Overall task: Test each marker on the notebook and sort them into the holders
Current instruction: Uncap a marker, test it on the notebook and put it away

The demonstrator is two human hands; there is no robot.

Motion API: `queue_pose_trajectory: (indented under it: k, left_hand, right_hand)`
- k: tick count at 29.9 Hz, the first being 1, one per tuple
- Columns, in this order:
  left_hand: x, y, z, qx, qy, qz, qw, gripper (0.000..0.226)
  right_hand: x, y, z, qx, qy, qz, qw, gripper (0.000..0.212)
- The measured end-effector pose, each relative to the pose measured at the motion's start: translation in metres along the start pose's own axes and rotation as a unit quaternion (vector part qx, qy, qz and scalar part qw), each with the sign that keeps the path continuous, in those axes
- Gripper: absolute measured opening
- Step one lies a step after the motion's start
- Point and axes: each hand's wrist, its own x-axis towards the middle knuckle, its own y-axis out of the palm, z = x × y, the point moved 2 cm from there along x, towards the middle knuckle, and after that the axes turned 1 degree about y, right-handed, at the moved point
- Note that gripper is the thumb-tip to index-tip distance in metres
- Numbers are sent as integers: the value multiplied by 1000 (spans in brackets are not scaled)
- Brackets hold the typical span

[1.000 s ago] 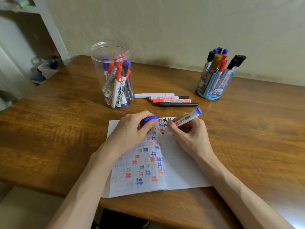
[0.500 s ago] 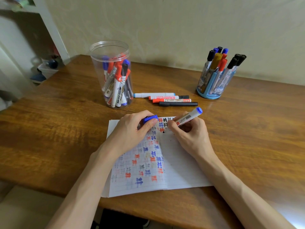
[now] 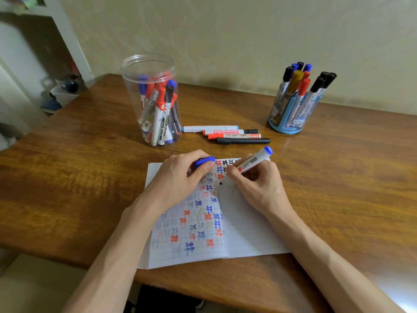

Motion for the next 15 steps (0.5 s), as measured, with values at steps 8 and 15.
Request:
queue_pose_trajectory:
  k: [8,15]
  left_hand:
    - [0,0,0,-2,3,0,1000,27]
    - [1,0,1,0,7,0,1000,29]
  right_hand:
    - [-1,0,4,-17,-3,1,1000,16]
    - [-1,-2,3,11,15,-17,1000,17]
